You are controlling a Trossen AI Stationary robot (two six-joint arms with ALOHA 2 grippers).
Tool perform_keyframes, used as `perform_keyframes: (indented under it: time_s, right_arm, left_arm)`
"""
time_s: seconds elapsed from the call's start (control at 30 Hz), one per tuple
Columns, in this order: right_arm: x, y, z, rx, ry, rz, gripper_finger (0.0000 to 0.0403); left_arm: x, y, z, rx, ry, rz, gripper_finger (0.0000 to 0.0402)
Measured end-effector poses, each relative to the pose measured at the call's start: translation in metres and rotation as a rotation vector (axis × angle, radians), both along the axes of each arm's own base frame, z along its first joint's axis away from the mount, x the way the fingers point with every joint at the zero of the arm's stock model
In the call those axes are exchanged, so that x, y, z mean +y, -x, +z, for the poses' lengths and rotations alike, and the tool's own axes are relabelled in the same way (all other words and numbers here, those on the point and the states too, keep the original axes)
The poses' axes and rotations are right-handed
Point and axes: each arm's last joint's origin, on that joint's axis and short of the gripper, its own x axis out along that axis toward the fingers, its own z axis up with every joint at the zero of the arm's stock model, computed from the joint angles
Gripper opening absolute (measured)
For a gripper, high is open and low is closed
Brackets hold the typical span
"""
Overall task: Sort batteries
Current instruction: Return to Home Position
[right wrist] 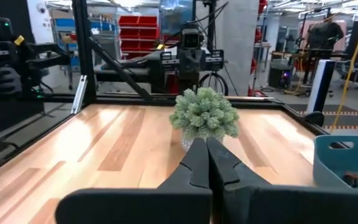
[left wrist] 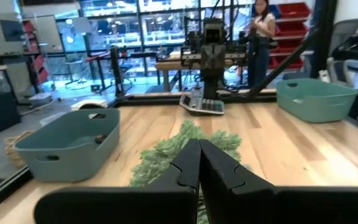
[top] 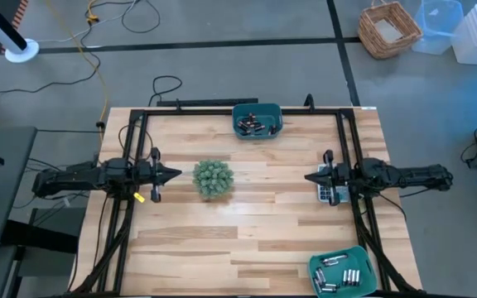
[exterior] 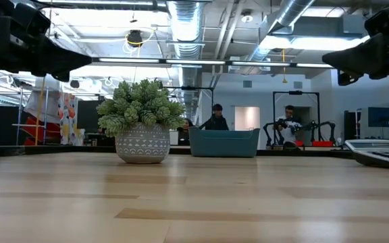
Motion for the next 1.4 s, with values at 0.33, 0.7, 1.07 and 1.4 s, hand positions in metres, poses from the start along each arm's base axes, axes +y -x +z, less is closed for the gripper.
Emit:
perform_keyframes:
  time_s: [0.33, 0.7, 1.07, 1.4]
  right_arm:
    - [0.002, 0.0, -0.001, 0.005, -0.051, 0.026, 0.0028]
    - [0.002, 0.0, -0.001, 0.005, -0.051, 0.025, 0.0037]
    - [0.002, 0.0, -0.001, 0.005, -0.051, 0.025, 0.0038]
    - [0.002, 0.0, -0.001, 0.005, -0.051, 0.025, 0.0038]
  left_arm:
    - [-0.004, -0.002, -0.004, 0.037, 0.036, -0.132, 0.0]
    - [-0.005, -0.01, -0.016, 0.171, 0.172, -0.125, 0.0]
    - [-0.005, -0.011, -0.018, 0.202, 0.089, -0.128, 0.0]
    - [-0.005, -0.011, -0.018, 0.201, 0.095, -0.128, 0.0]
